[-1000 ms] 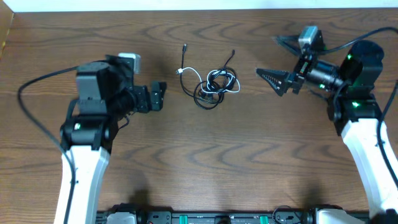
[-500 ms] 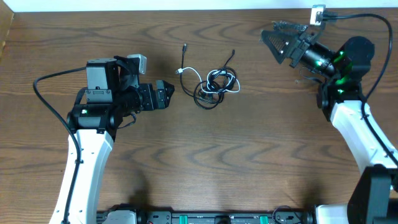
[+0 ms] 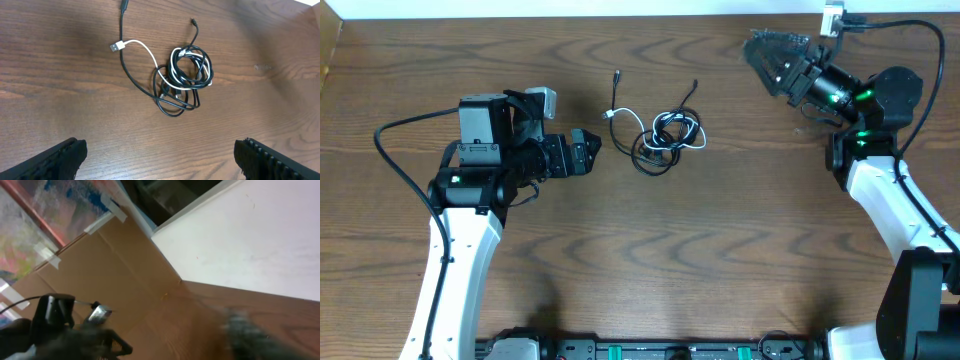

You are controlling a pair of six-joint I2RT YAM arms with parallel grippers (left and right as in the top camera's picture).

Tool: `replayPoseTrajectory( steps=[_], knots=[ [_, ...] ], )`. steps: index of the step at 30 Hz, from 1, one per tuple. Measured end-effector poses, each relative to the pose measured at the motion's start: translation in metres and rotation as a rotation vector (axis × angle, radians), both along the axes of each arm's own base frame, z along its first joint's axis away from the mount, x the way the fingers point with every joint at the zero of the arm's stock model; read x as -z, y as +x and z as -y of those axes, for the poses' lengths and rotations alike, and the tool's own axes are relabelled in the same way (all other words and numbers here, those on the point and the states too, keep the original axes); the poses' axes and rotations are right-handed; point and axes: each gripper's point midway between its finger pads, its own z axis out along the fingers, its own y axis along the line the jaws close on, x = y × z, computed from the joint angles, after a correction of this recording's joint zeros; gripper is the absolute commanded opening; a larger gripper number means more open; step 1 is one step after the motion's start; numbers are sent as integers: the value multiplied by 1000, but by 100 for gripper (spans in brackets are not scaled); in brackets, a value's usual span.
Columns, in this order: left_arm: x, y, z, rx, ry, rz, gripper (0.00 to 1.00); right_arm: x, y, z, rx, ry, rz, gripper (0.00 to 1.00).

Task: Untangle cables
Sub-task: 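Raise both arms and move the grippers toward the cable bundle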

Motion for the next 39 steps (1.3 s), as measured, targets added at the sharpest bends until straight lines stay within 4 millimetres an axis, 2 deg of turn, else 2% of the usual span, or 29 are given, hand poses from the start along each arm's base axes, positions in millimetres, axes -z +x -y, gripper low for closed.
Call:
replayPoseTrajectory(
  steps=[4, 5, 7, 8, 9, 10, 11, 14, 15, 16, 17, 18, 19, 20, 25, 28, 30, 31, 32, 33, 35, 38, 39],
  knots=[
    [0, 0, 0, 0, 0, 0, 100, 0, -1, -1, -8, 2, -6, 97],
    [0, 0, 0, 0, 0, 0, 100, 0, -1, -1, -9, 3, -10, 91],
    [0, 0, 0, 0, 0, 0, 100, 0, -1, 0, -10, 7, -15, 72],
    [0, 0, 0, 0, 0, 1, 100, 0, -1, 0, -10, 8, -19, 59],
    [0, 0, 0, 0, 0, 2, 100, 0, -1, 0, -11, 10, -22, 23],
    [0, 0, 0, 0, 0, 2, 100, 0, -1, 0, -11, 10, -21, 7],
    [-1, 1, 0, 0, 0, 4, 100, 0, -1, 0, -10, 8, -19, 1],
    [-1, 1, 0, 0, 0, 5, 100, 0, 0, 0, -6, 13, -26, 1],
    [-1, 1, 0, 0, 0, 4, 100, 0, 0, 0, -5, 16, -30, 7],
    [0, 0, 0, 0, 0, 3, 100, 0, 1, 1, -2, 19, -33, 40],
    [0, 0, 0, 0, 0, 1, 100, 0, 1, 1, 2, 22, -35, 61],
    [0, 0, 0, 0, 0, 0, 100, 0, 2, 1, 3, 25, -40, 74],
    [0, 0, 0, 0, 0, 0, 100, 0, 2, 1, 4, 26, -40, 83],
    [0, 0, 0, 0, 0, 0, 100, 0, 2, 1, 5, 26, -40, 88],
    [0, 0, 0, 0, 0, 0, 99, 0, 2, 1, 3, 25, -40, 91],
    [0, 0, 0, -1, -1, 0, 83, 0, 2, 1, 1, 25, -41, 93],
    [0, 0, 0, -4, -4, -2, 67, 0, 1, 1, 1, 25, -41, 95],
    [0, 0, 0, -9, -8, -3, 64, 0, 1, 1, 1, 25, -41, 96],
    [-1, 1, 0, -8, -8, 0, 54, 0, 1, 1, 1, 25, -42, 96],
    [-1, 1, 0, -8, -10, 2, 33, 0, 1, 1, 1, 25, -41, 96],
    [-2, 1, 1, -8, -12, 2, 8, 0, 1, 1, -1, 24, -41, 96],
    [-6, 3, 4, 8, -28, 20, 8, 0, 1, 1, -3, 24, -42, 96],
    [-8, 4, 6, 15, -37, 30, 12, 1, 1, 0, -6, 22, -44, 96]
  ],
)
